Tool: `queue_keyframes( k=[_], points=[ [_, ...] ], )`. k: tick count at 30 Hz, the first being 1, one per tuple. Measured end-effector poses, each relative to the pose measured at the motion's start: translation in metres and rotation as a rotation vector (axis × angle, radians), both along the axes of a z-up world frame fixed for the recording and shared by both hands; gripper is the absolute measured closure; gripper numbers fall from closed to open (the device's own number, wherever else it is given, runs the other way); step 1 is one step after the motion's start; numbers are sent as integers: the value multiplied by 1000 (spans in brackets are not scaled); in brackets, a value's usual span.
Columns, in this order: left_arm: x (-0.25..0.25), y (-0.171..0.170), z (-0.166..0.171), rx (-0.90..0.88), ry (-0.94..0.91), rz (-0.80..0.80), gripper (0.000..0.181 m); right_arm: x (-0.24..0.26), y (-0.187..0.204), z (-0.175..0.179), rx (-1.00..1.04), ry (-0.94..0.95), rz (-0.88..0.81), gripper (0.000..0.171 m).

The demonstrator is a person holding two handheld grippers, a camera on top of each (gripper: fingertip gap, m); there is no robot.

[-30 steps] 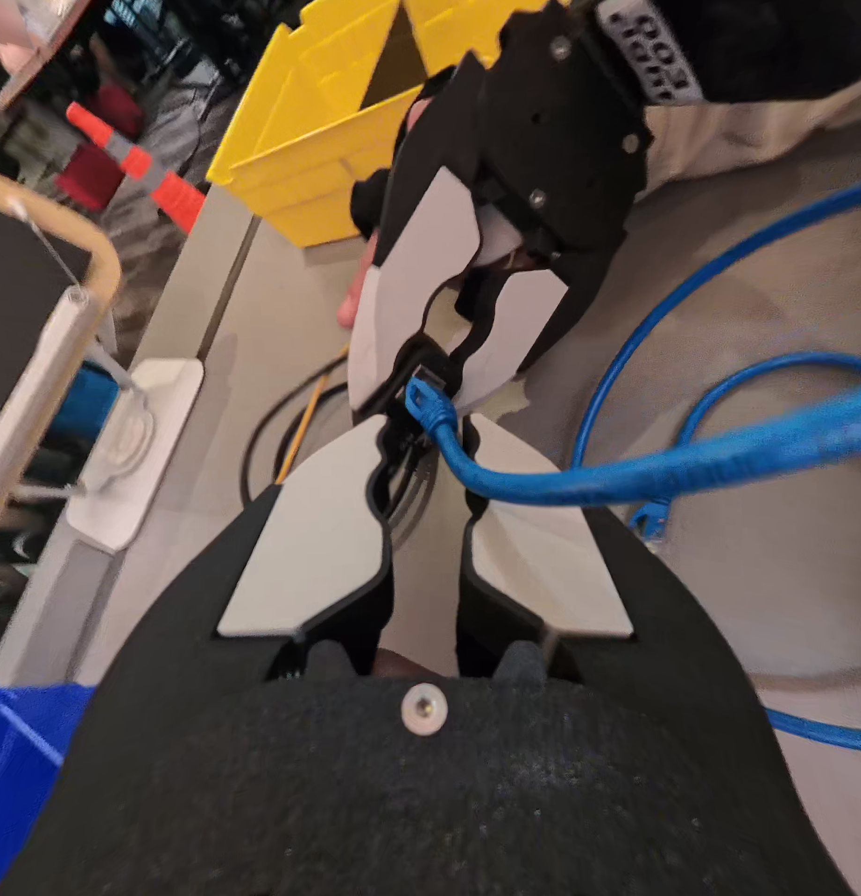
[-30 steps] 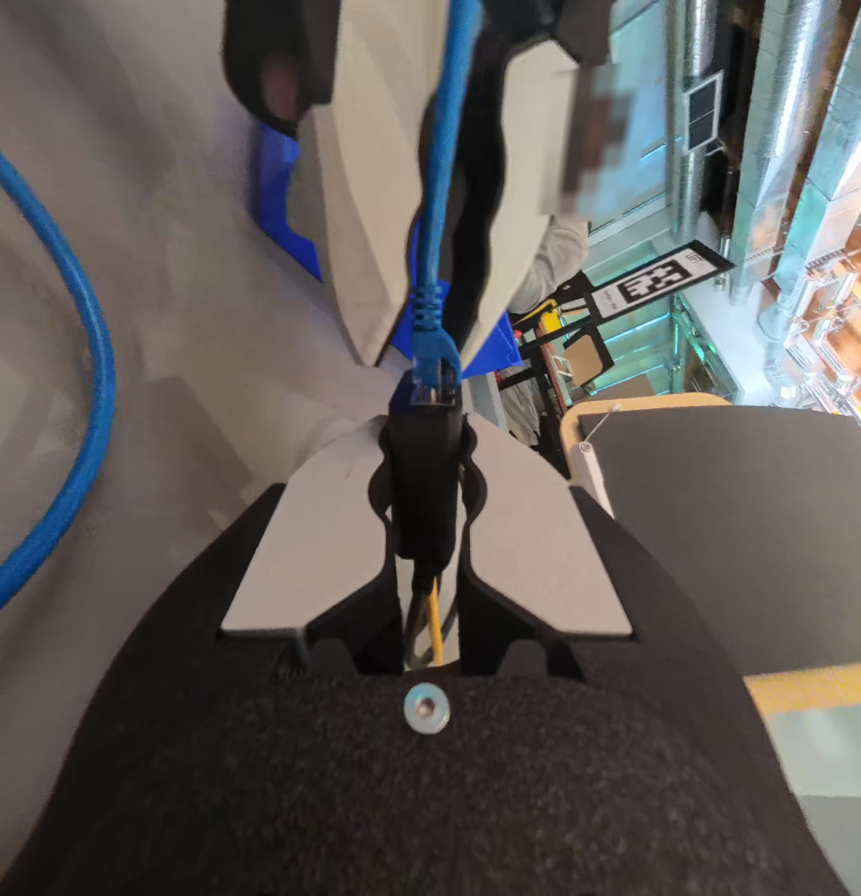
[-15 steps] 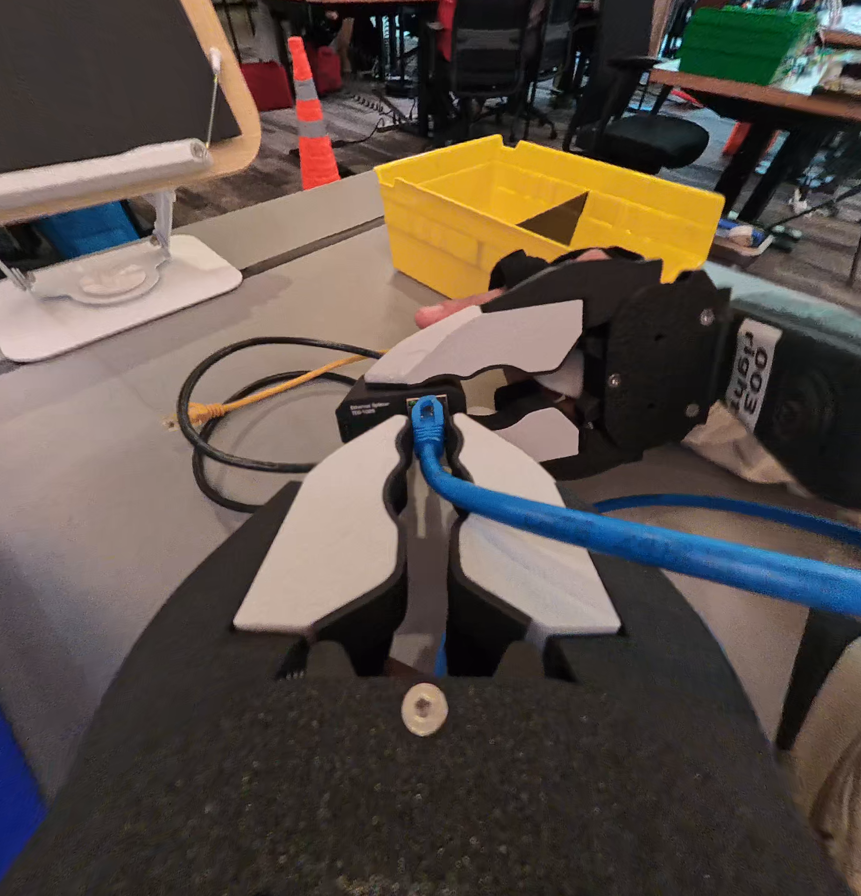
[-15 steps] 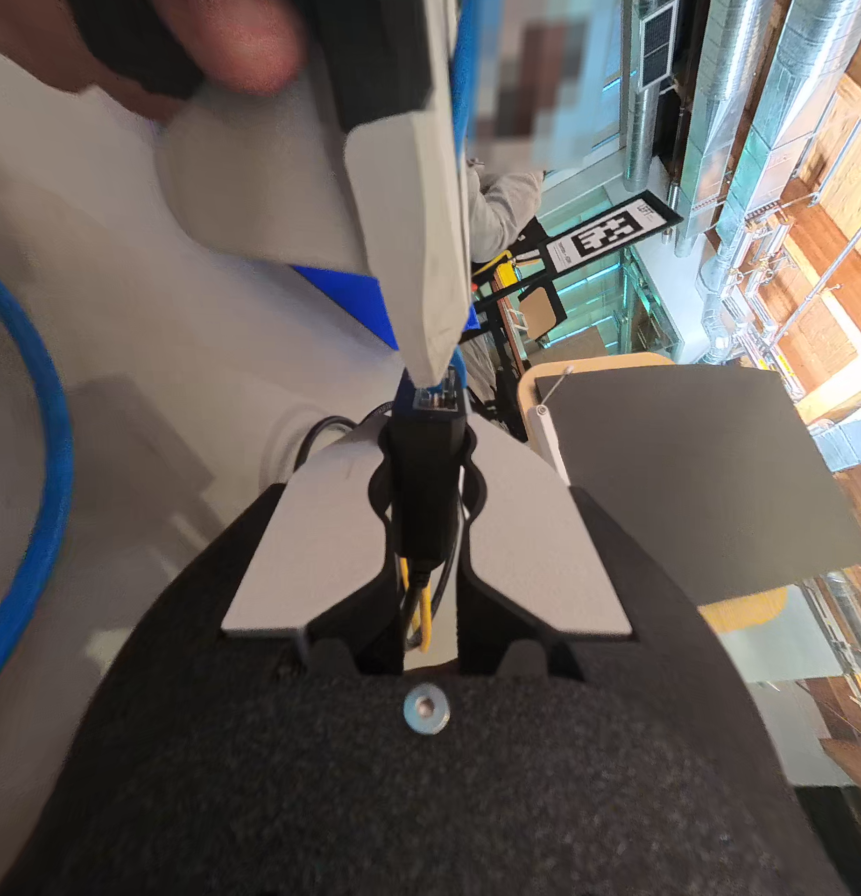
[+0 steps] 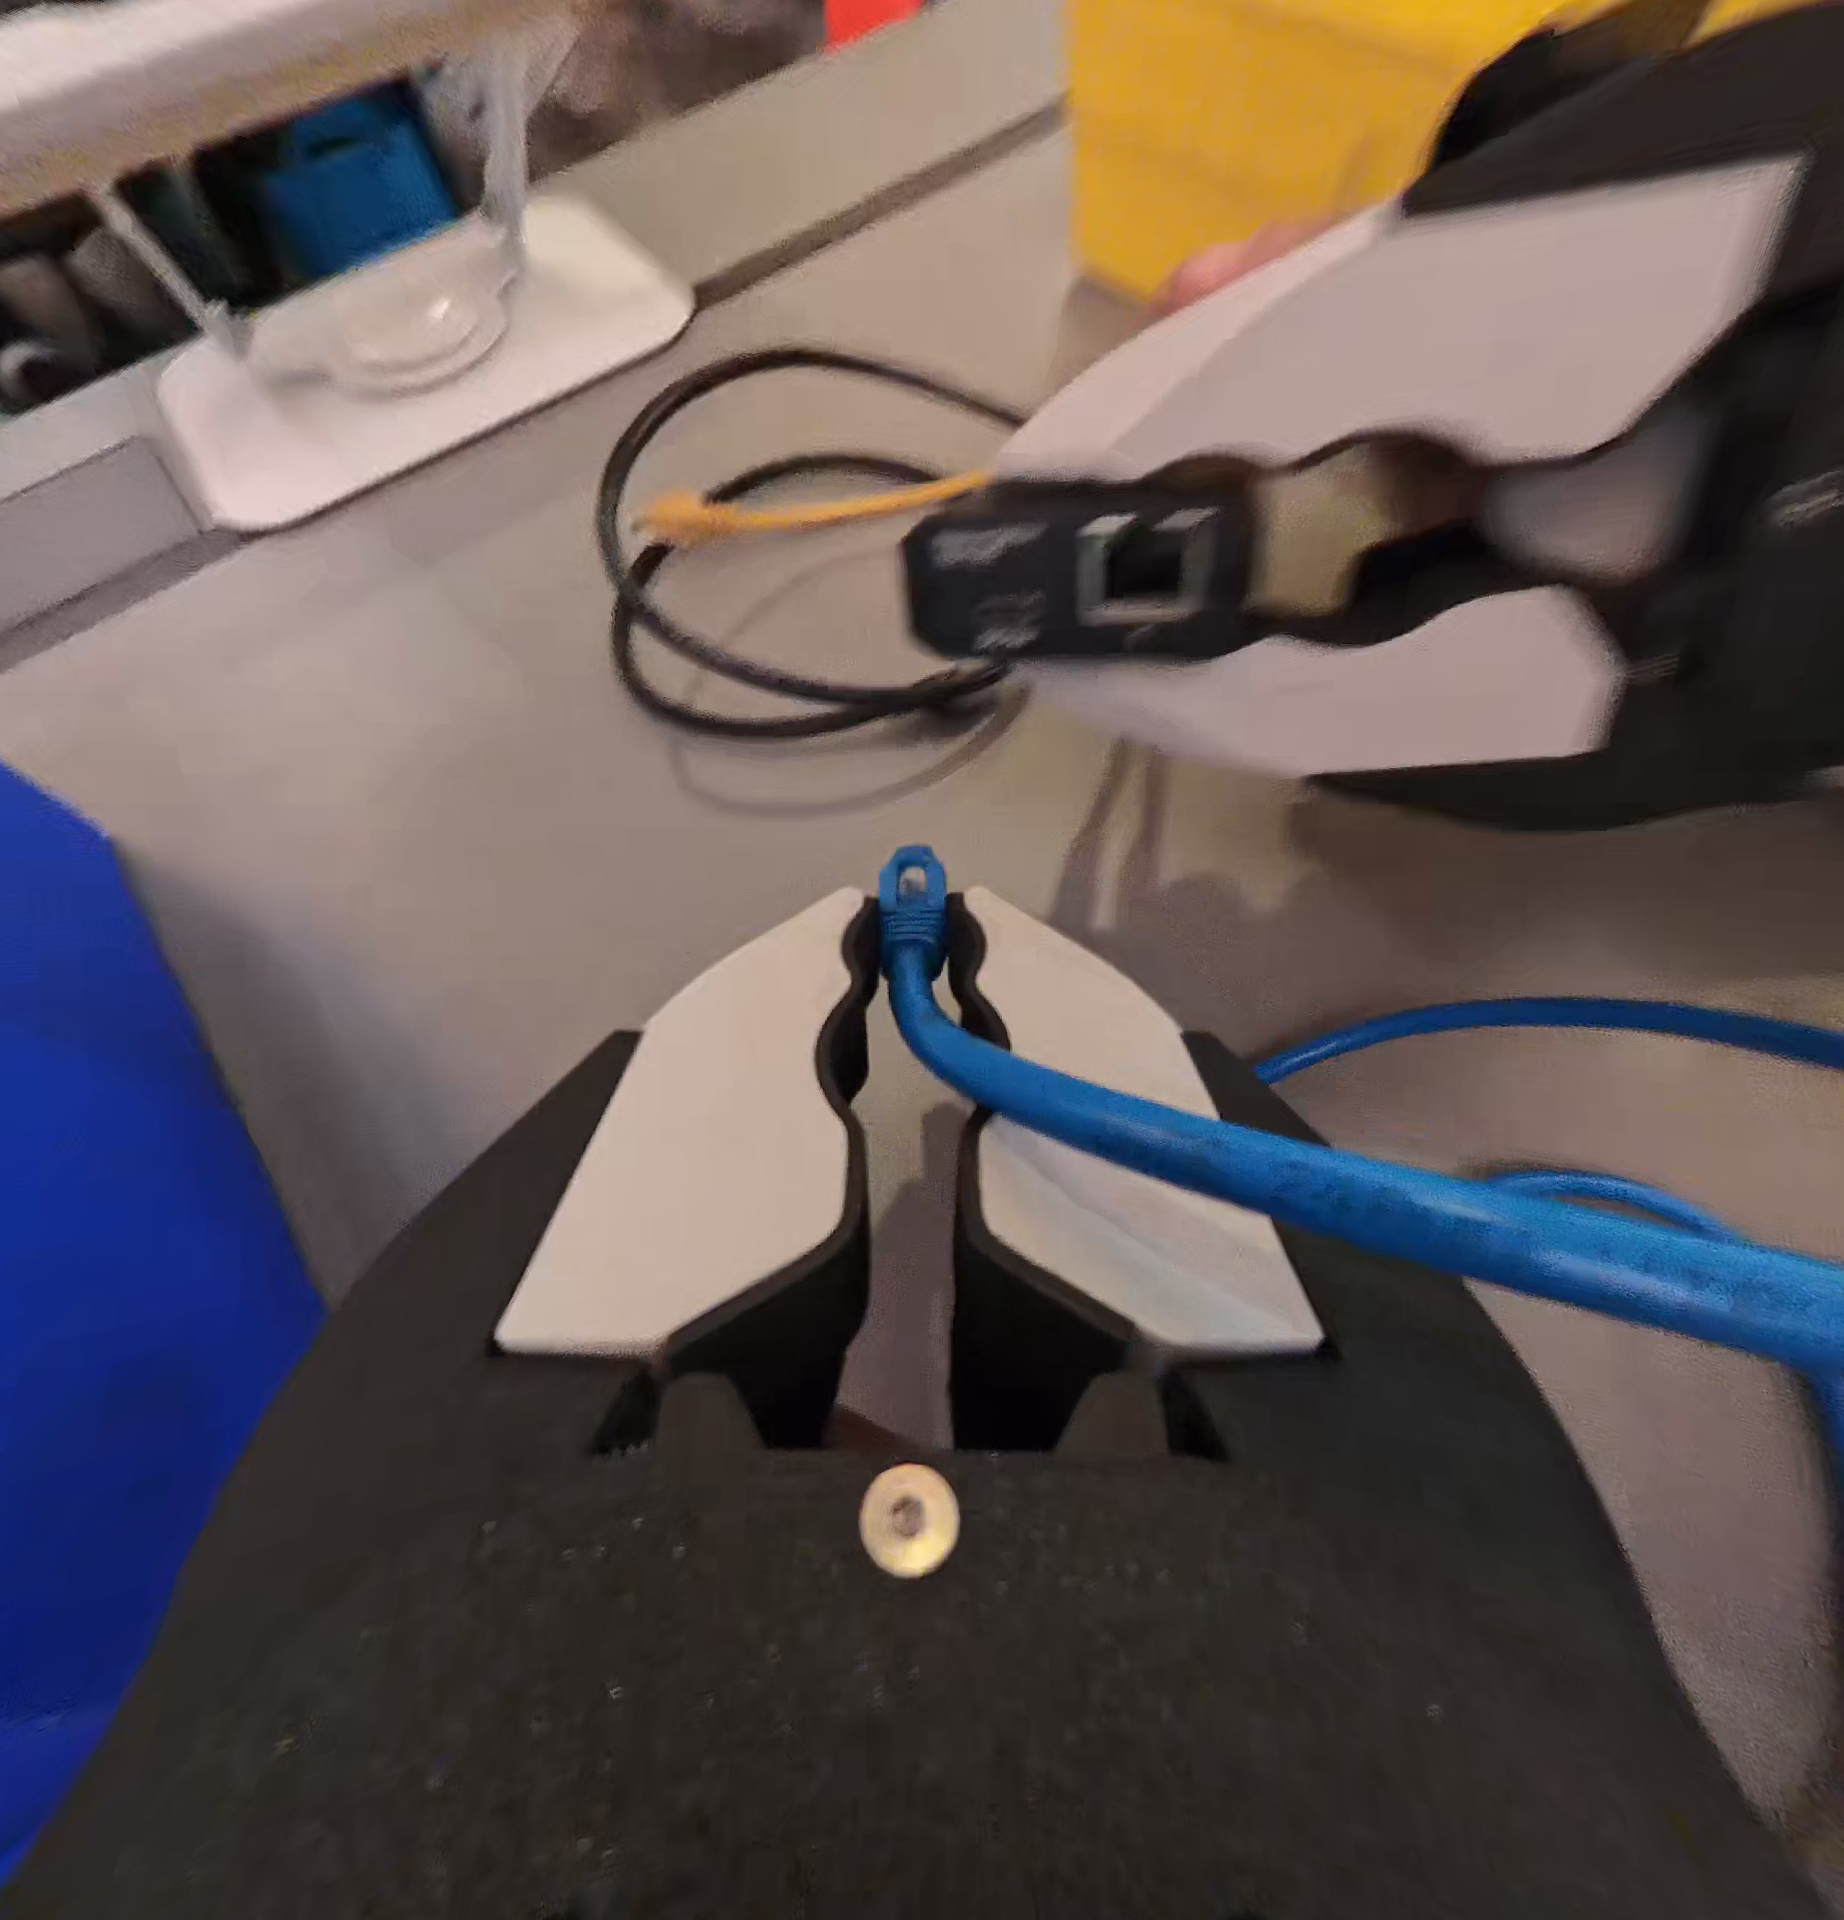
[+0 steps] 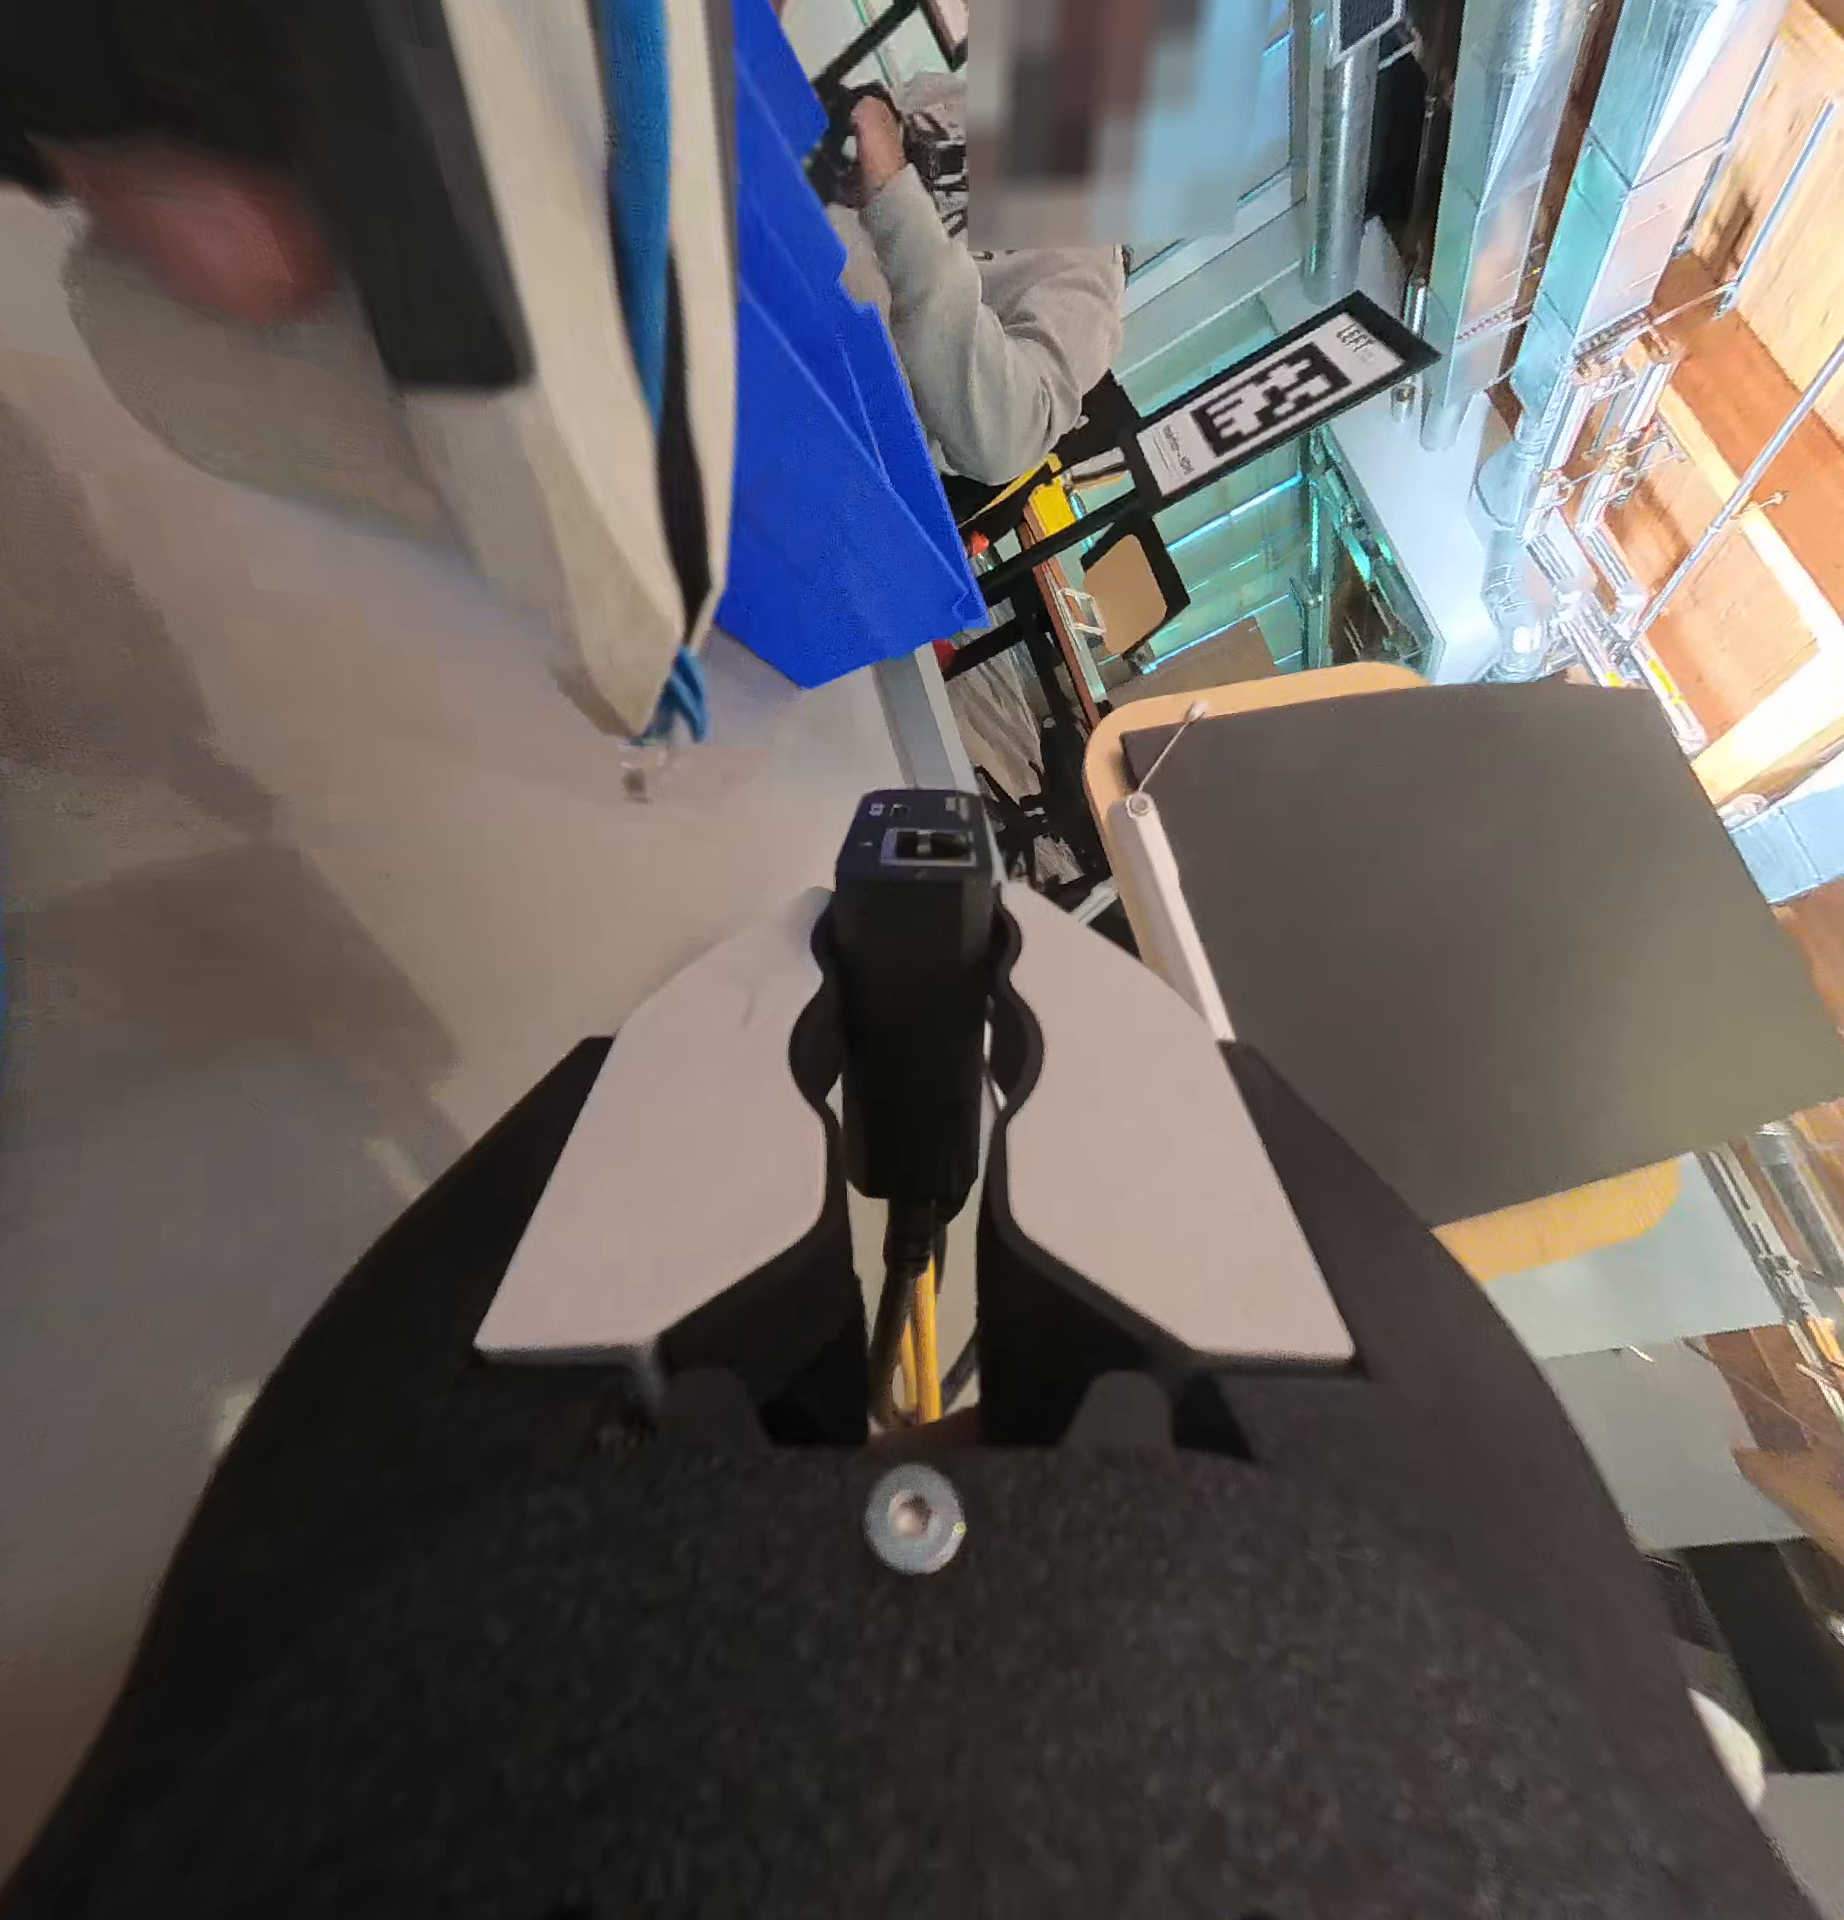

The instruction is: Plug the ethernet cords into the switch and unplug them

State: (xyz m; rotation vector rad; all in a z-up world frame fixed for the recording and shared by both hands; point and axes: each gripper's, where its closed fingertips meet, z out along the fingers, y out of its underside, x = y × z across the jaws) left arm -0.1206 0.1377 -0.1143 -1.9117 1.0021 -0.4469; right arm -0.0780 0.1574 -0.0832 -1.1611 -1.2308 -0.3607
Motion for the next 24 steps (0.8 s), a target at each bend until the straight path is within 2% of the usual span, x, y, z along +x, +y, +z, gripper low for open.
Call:
queue_keyframes(
  k=[2,4,6,8,11,13,16,18,19,21,22,24],
  points=[
    [-3,9,-23,-38,91,32,169,5,0,-1,-4,-4,5,147],
    [-4,6,-36,-115,138,31,153,9,1,3,-9,19,7,147],
    [-15,0,-45,-175,250,26,144,11,1,5,-35,54,10,147],
    [-33,-8,-43,-189,370,16,130,13,2,6,-49,79,16,147],
    [-60,-14,-22,-143,438,25,132,12,2,1,-65,66,25,147],
    [-79,-29,-21,-185,553,-24,125,11,3,-4,-74,42,21,147],
    [-103,-18,1,-44,666,30,136,8,1,-8,-74,25,34,147],
    [-90,-8,27,6,517,41,137,4,-2,-8,-63,7,42,148],
    [-72,-9,38,-19,371,7,136,2,-4,-6,-52,0,47,147],
    [-29,-19,56,-98,61,-117,122,-4,-9,-5,-28,-22,58,147],
    [-13,-21,58,-125,-32,-156,122,-8,-11,-4,-11,-35,62,147],
    [5,-19,48,-152,-70,-180,117,-14,-17,-3,13,-60,79,147]
  ],
)
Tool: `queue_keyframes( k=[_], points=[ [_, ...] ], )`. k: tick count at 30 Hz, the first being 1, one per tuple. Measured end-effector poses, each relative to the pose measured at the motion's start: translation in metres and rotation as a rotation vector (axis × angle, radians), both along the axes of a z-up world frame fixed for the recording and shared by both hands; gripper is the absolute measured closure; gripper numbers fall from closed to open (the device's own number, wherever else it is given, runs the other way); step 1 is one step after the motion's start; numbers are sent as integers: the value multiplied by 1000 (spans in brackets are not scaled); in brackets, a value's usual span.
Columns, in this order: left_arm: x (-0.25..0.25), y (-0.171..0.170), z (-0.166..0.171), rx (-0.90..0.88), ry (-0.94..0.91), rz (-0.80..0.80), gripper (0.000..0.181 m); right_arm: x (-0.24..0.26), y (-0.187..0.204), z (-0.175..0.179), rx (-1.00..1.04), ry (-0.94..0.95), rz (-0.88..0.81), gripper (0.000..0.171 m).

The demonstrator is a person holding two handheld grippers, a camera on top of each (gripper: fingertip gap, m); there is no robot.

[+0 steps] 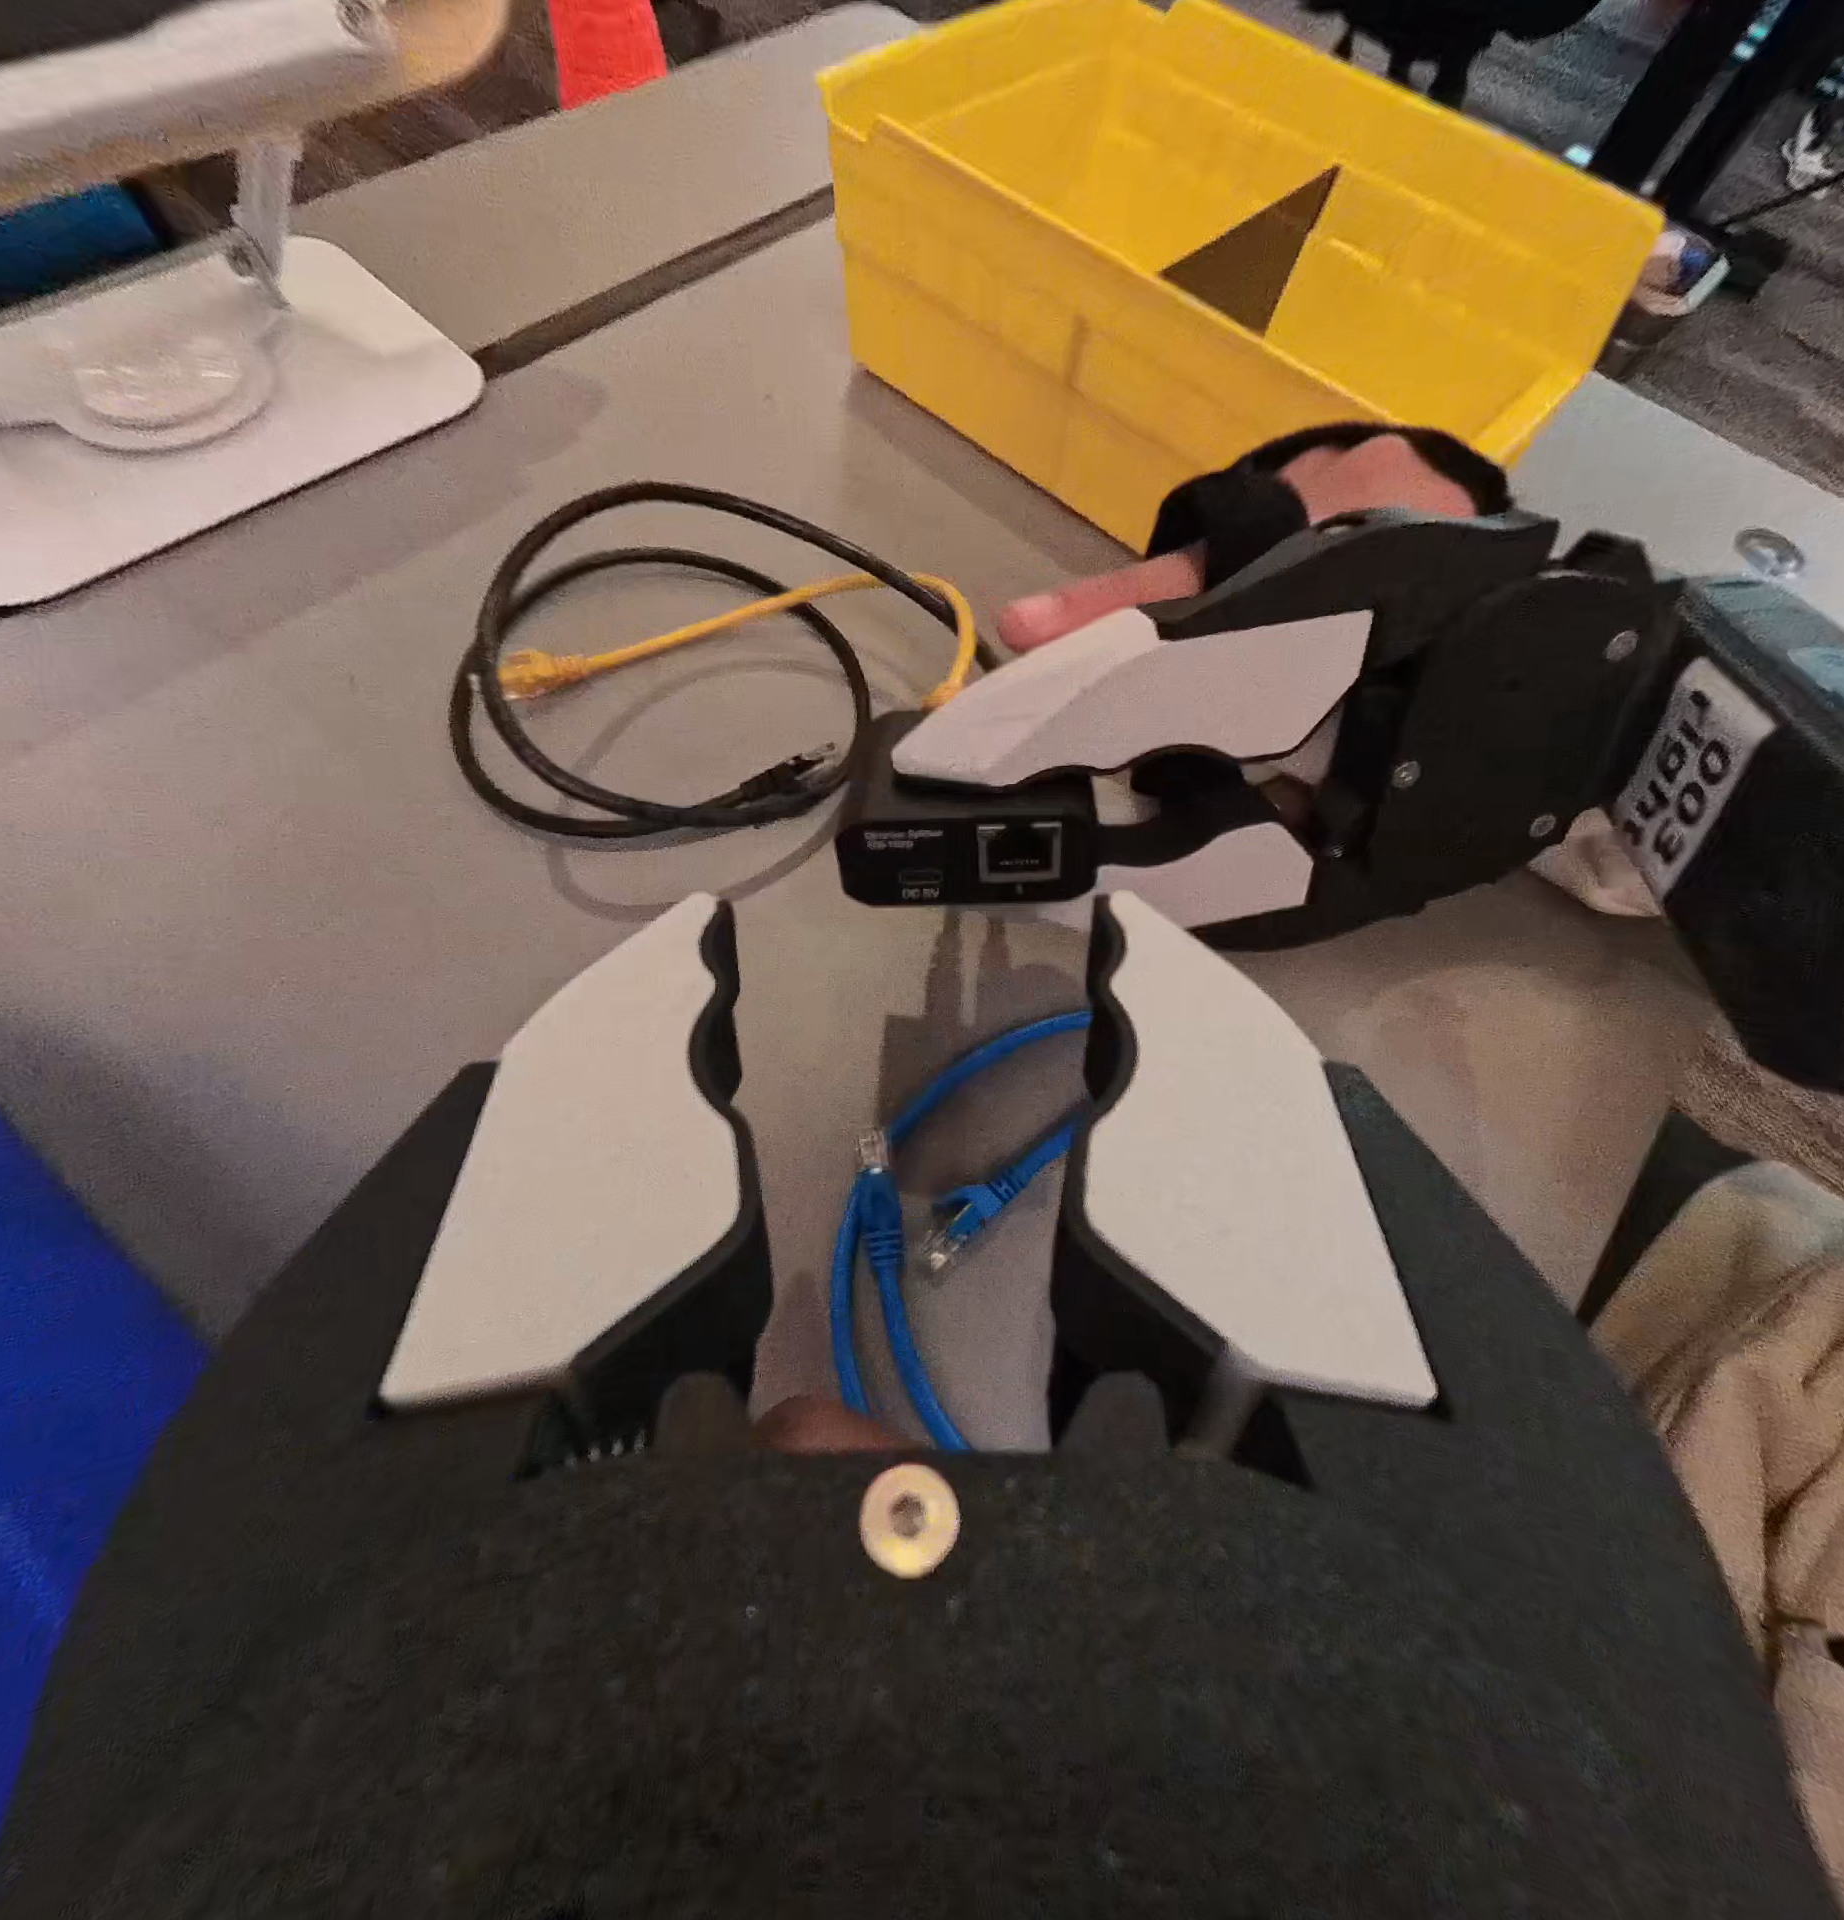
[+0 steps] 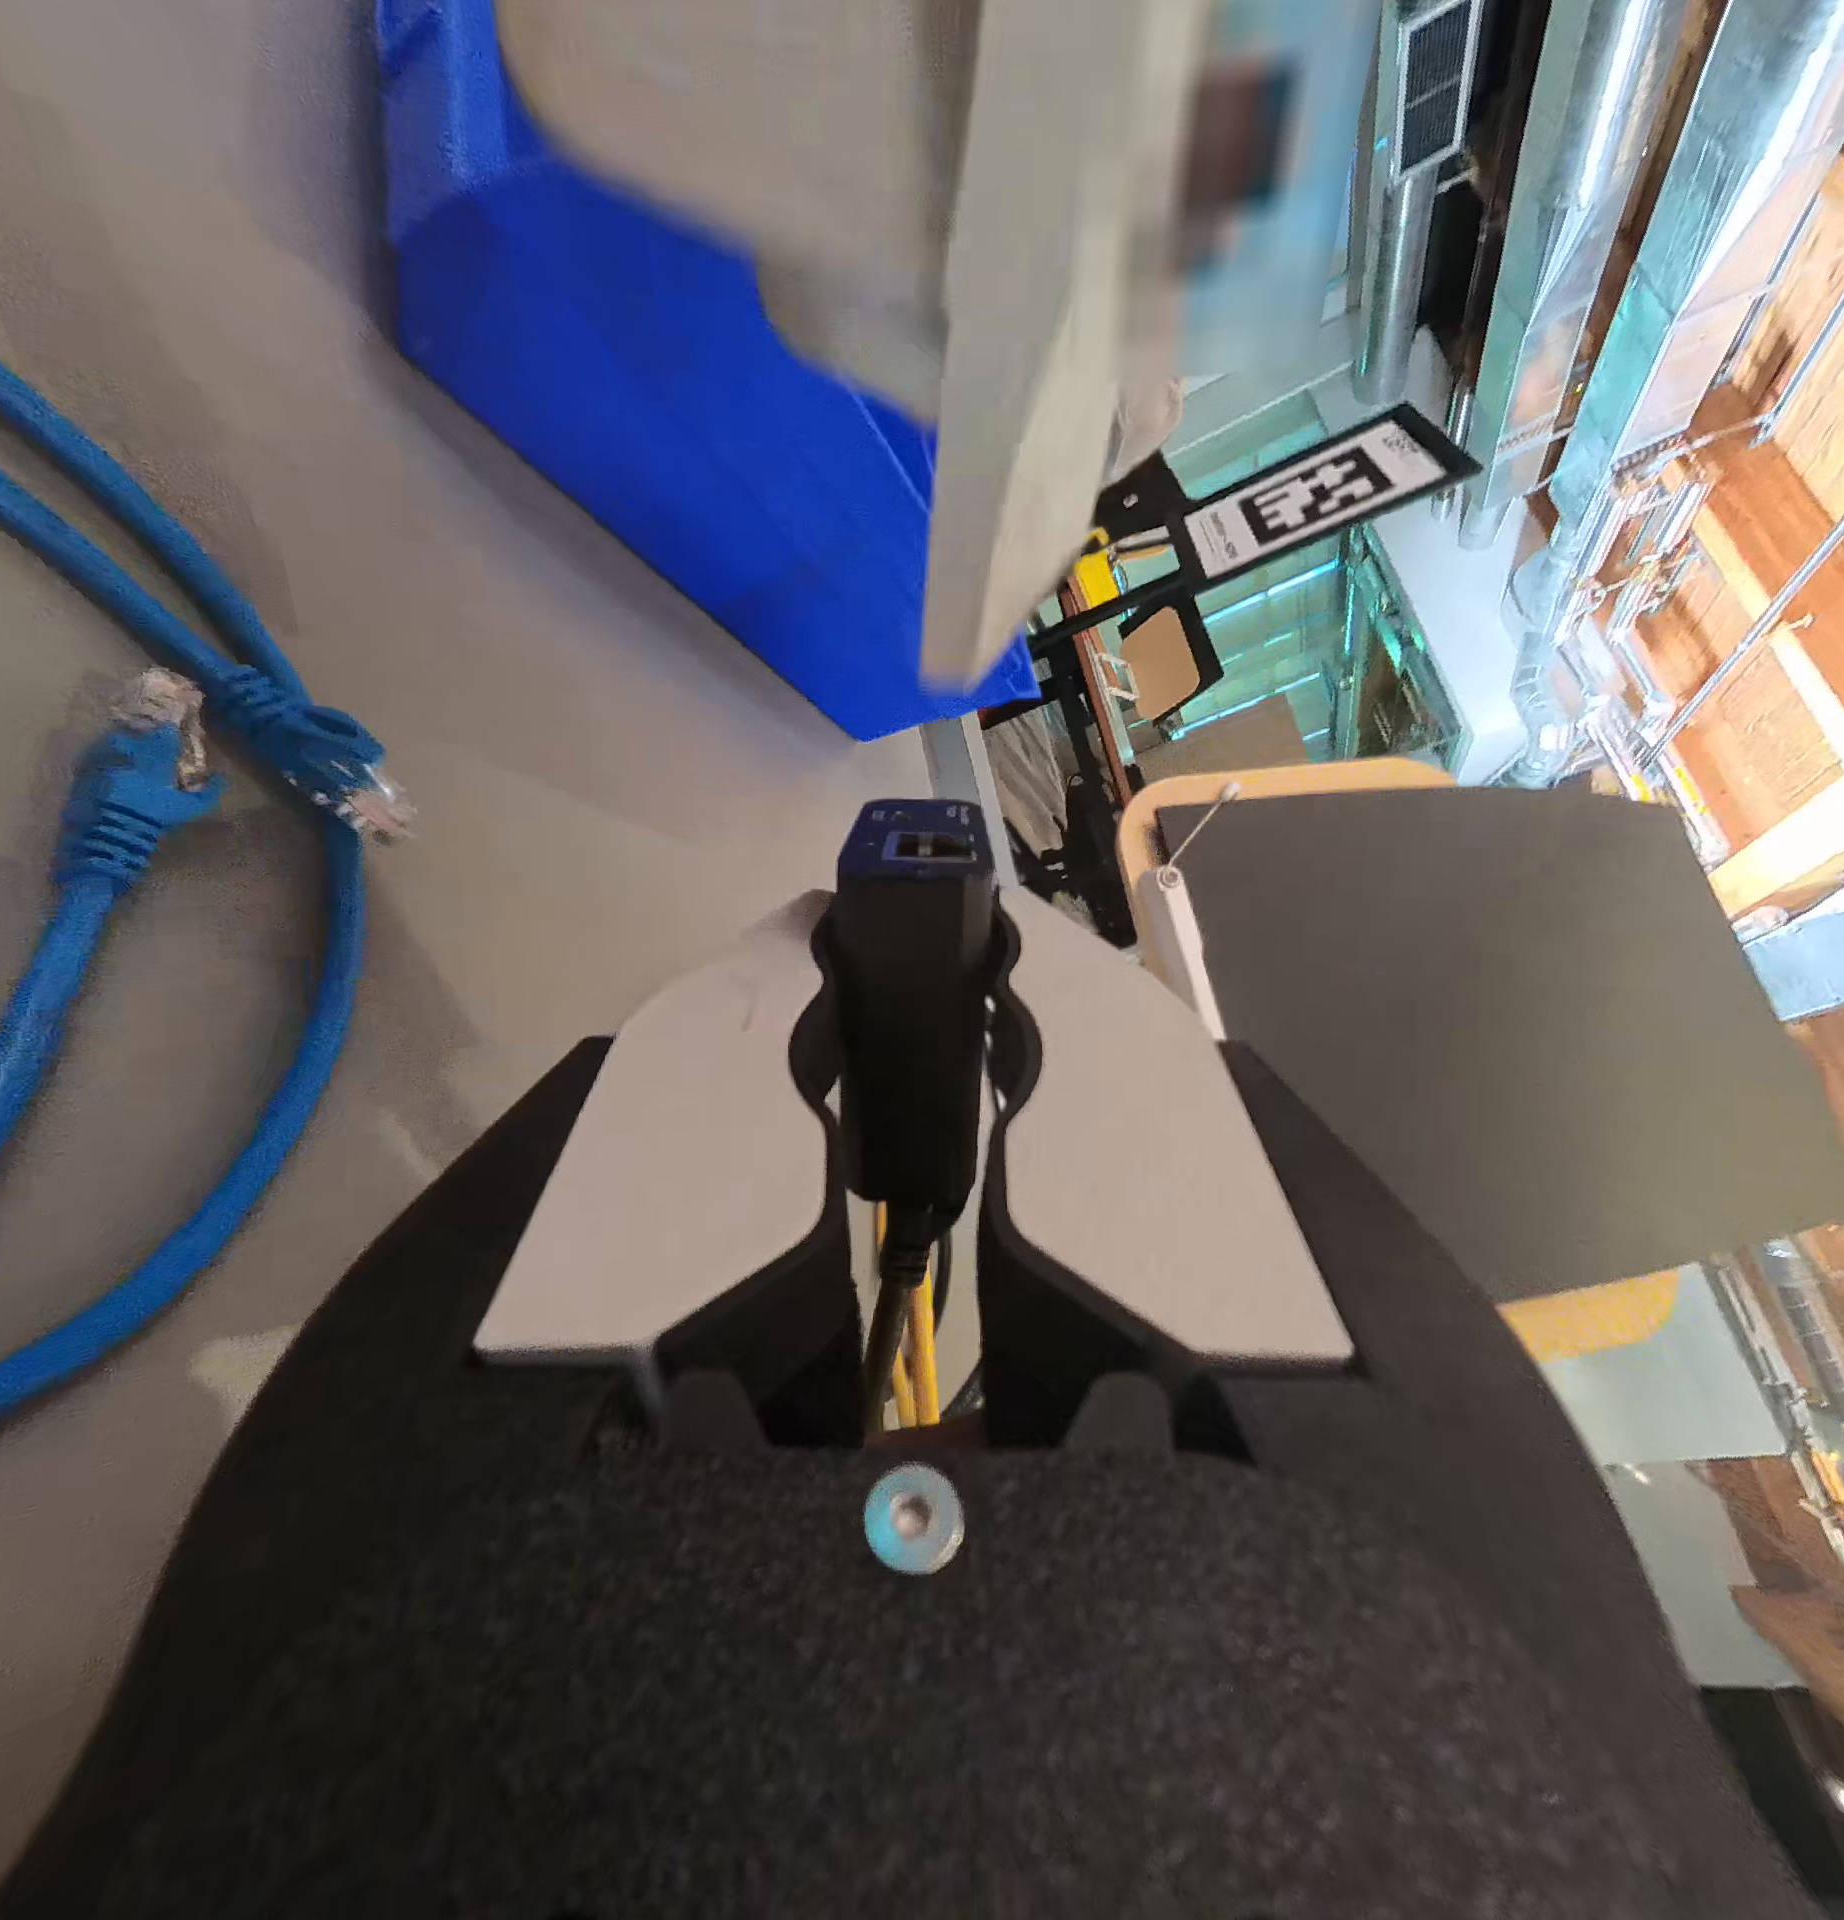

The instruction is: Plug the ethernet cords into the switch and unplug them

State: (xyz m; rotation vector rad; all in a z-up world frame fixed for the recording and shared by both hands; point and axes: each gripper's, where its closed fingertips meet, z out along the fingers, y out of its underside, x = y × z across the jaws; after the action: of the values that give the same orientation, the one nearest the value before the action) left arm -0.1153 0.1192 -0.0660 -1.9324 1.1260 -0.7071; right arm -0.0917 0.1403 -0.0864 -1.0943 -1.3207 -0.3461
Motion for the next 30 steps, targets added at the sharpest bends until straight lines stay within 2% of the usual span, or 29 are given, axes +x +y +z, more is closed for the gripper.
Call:
queue_keyframes(
  k=[2,5,7,11,13,15,18,19,22,23,24,25,27,30],
  points=[
    [12,-3,-17,-53,29,-49,111,-4,-5,0,17,-14,15,147],
    [29,-15,-27,-141,-23,-126,110,-12,-12,0,29,-22,37,147],
    [32,-14,-31,-148,-39,-133,120,-16,-17,0,43,-35,55,147],
    [31,-18,-29,-235,-87,-190,120,-18,-23,1,10,-9,105,147],
    [27,-14,-26,-260,-112,-180,120,-11,-30,-2,-143,-19,121,137],
    [19,-11,-19,-311,-163,-181,120,4,-35,13,-314,114,96,116],
    [9,-12,-1,-410,-277,-211,120,29,-42,28,-656,409,103,112],
    [8,-15,3,-439,-307,-227,120,34,-41,25,-715,427,103,111],
    [9,-32,8,-522,-361,-321,120,46,-25,1,-582,237,-24,117],
    [10,-36,9,-540,-376,-334,120,44,-25,-8,-555,155,-30,130],
    [10,-37,9,-541,-385,-332,120,41,-27,-14,-525,97,-22,153],
    [9,-35,9,-522,-386,-325,120,40,-26,-15,-490,72,-29,161],
    [6,-32,11,-426,-360,-308,120,38,-25,-15,-495,70,-48,162],
    [-6,-13,8,9,-132,-195,122,44,-17,-11,-479,12,-114,163]
  ],
)
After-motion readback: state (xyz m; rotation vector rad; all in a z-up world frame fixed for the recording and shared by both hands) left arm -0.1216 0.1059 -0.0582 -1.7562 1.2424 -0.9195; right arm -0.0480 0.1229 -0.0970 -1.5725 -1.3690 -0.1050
